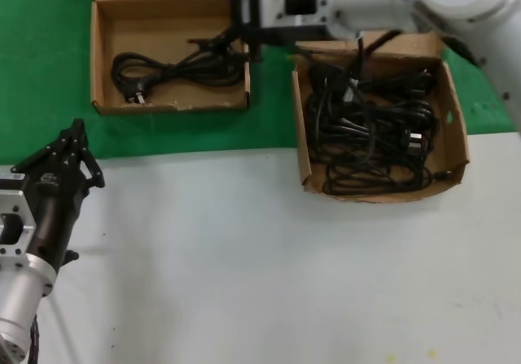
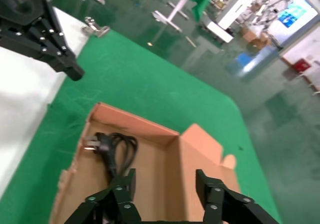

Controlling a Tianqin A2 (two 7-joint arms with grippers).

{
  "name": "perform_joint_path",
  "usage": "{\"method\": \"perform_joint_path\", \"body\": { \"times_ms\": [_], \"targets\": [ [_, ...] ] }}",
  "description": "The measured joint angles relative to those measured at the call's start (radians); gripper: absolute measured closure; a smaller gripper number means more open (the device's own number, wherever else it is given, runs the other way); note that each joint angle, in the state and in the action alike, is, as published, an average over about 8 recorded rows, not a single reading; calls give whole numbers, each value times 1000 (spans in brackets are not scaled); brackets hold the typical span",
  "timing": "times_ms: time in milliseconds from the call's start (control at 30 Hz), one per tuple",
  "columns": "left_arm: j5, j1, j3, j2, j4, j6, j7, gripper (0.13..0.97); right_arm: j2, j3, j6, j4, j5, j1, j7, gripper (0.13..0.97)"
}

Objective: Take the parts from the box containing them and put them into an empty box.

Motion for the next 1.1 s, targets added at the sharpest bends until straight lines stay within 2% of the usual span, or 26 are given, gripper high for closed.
{"method": "perform_joint_path", "body": {
  "times_ms": [133,367,433,700,833,1000,1100],
  "targets": [
    [0,0,0,0,0,0,0,952,70,21,-16,122,3,-26,60,687],
    [0,0,0,0,0,0,0,952,164,59,-41,279,31,-69,132,516],
    [0,0,0,0,0,0,0,952,173,64,-43,293,35,-74,138,492],
    [0,0,0,0,0,0,0,933,177,81,-18,314,50,-113,147,306],
    [0,1,0,0,0,-1,0,922,176,100,16,333,68,-161,156,261],
    [0,2,-1,0,-1,-2,-1,863,175,130,69,361,95,-234,169,187],
    [0,3,-1,0,-1,-2,-1,827,175,149,103,379,112,-281,178,173]
  ]
}}
